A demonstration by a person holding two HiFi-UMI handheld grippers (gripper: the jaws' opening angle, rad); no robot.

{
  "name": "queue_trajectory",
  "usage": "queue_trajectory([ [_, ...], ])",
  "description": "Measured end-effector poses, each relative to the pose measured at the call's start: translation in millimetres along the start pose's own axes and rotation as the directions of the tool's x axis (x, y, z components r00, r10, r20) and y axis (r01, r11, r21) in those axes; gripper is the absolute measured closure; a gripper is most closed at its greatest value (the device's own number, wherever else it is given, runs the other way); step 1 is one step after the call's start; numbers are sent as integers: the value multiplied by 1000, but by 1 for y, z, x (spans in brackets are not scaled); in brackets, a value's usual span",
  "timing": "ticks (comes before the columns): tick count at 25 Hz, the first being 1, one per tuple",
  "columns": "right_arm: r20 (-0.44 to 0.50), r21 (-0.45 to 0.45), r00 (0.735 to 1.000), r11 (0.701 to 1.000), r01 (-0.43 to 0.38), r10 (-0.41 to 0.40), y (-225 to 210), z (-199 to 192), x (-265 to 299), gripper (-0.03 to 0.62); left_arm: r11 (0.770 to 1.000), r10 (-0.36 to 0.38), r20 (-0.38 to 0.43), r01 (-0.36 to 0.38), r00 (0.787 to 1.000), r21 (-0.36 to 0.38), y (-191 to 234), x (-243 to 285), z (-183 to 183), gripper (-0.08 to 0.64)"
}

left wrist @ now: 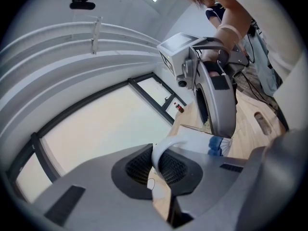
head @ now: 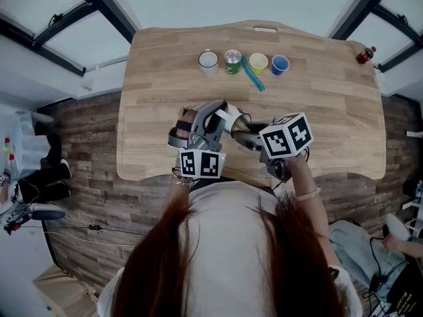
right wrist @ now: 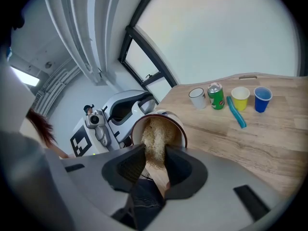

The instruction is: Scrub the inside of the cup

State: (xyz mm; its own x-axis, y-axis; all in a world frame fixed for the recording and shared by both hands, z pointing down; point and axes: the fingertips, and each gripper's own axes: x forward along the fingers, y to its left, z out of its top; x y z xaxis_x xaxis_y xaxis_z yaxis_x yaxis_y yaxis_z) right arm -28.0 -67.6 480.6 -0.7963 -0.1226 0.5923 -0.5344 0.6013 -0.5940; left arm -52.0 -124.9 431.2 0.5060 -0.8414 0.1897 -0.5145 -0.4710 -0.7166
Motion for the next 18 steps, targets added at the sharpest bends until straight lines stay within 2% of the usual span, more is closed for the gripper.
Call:
queue_trajectory([
  [11,60,104,994,989,-101,95,3,7,-3,465,1000,20,17,-20,1000,8,6,1,5,531],
  [14,97,161,984,974,-161,147,7,10,-4,466,999,31,25,-31,999,6,9,-1,6,531],
  [18,161,244,963,937,-251,216,11,16,-6,466,999,45,28,-45,999,1,12,-2,5,531],
])
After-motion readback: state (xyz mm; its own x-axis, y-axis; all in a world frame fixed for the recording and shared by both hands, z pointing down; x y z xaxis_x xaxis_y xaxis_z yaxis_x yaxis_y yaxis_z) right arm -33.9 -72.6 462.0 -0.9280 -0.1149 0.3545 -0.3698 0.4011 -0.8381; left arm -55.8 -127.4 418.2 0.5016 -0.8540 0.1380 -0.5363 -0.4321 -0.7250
